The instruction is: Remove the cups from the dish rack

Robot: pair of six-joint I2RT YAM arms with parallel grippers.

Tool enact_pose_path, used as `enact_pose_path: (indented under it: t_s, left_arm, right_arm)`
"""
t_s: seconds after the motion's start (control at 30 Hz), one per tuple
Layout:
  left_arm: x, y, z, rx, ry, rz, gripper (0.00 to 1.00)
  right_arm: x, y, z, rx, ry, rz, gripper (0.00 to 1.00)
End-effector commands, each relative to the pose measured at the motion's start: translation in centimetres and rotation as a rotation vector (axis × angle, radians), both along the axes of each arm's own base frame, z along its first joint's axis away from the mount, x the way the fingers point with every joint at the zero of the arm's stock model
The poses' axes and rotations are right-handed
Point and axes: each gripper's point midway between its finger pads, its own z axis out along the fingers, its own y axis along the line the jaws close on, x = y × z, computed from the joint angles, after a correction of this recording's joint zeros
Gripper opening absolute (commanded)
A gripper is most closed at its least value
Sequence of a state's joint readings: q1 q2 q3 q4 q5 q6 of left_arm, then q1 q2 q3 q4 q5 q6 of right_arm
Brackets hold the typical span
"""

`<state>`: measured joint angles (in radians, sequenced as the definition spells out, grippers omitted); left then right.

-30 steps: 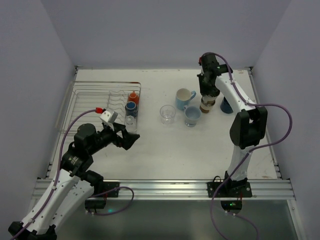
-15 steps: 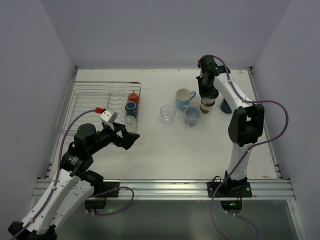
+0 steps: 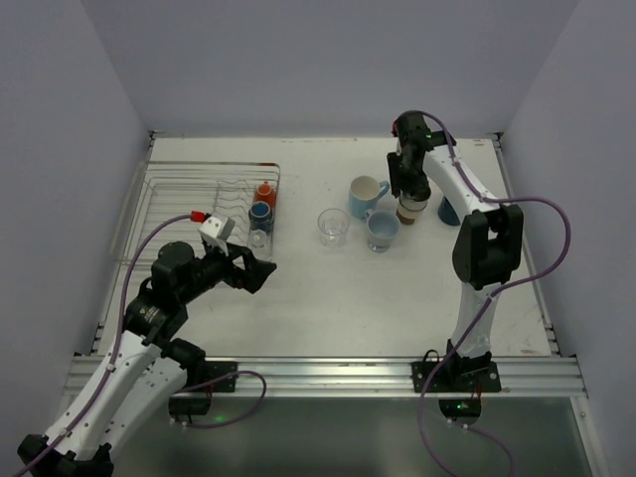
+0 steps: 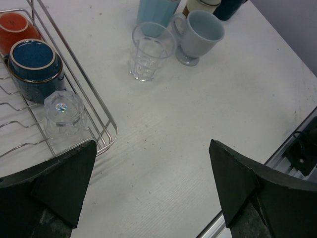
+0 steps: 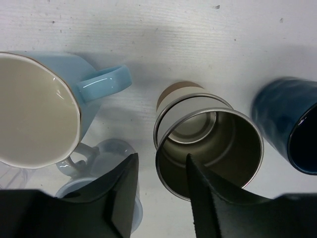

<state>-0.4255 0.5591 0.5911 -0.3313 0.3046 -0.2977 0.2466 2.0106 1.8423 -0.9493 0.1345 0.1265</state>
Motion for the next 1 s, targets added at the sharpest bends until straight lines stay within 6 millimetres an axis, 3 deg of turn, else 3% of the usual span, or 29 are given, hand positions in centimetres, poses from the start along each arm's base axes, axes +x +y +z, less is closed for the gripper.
enact_pose_path:
  t_s: [0.0,0.13,0.17,0.2,0.23,0.27,0.3,0.33,0.37,0.4,0.43,0.47,0.53,0.57,0.63,0.77,0.97]
  left_arm:
    - [1.4,0.7,0.8,-0.007,0.007,0.081,1.00]
    - [3.3,1.6,1.7,-0.017,0.014,0.196,1.00]
    - [3.8,1.7,2.3,-0.026,0.006,0.218,1.00]
    - [4.4,1.7,2.4,-0.038,0.017,0.241,1.00]
    - [5.0,2.0,2.4,-0.037,0.020,0.271,1.00]
    - [5.4,2.0,2.7,-0.042,0.020,0.290,1.00]
    - [6.2,1.9,2.2,-0.042,0.041,0.311,1.00]
    - [6.6,2.1,2.1,-0.039,0.047,0.331,1.00]
    - [7.4,2.6,1.9,-0.028,0.045,0.377,1.00]
    - [8.1,2.6,1.3,-0.015,0.056,0.396,1.00]
    - [8.6,2.9,1.0,-0.004,0.060,0.425,1.00]
    - [9.0,3.0,0.6,0.007,0.067,0.443,1.00]
    - [10.2,3.7,-0.7,0.054,0.081,0.507,0.95]
    - [10.6,4.0,-1.6,0.089,0.091,0.526,0.89]
    - [11.4,4.7,-2.0,0.127,0.087,0.575,0.87]
    - [12.7,4.3,-4.6,0.215,0.137,0.572,0.84]
    - [13.7,3.1,-6.2,0.272,0.163,0.554,0.77]
  right_arm:
    - [0.7,0.6,4.5,0.050,-0.106,0.029,0.49]
    - [0.9,1.6,8.3,0.121,-0.219,0.026,0.59]
    - [0.4,1.7,8.4,0.132,-0.229,0.025,0.61]
    - [0.4,2.3,11.2,0.168,-0.325,0.033,0.63]
    - [0.0,2.9,12.1,0.203,-0.360,0.036,0.66]
    - [-1.0,3.2,11.2,0.216,-0.353,0.037,0.68]
    - [-1.6,3.9,14.8,0.265,-0.478,0.053,0.69]
    - [-2.2,4.2,15.6,0.302,-0.519,0.040,0.69]
    - [-3.7,4.5,13.5,0.320,-0.494,0.044,0.69]
    - [-4.0,5.5,14.8,0.365,-0.570,0.065,0.68]
    - [-5.8,5.5,17.2,0.424,-0.648,0.057,0.67]
    - [-7.2,5.7,14.7,0.435,-0.619,0.056,0.62]
    - [-9.6,7.0,16.6,0.529,-0.708,0.100,0.56]
    - [-10.8,7.6,14.6,0.540,-0.679,0.113,0.48]
    - [-12.8,7.9,13.5,0.570,-0.673,0.133,0.42]
    - [-15.2,8.7,12.2,0.619,-0.655,0.183,0.34]
    - [-16.2,9.3,10.4,0.645,-0.622,0.210,0.30]
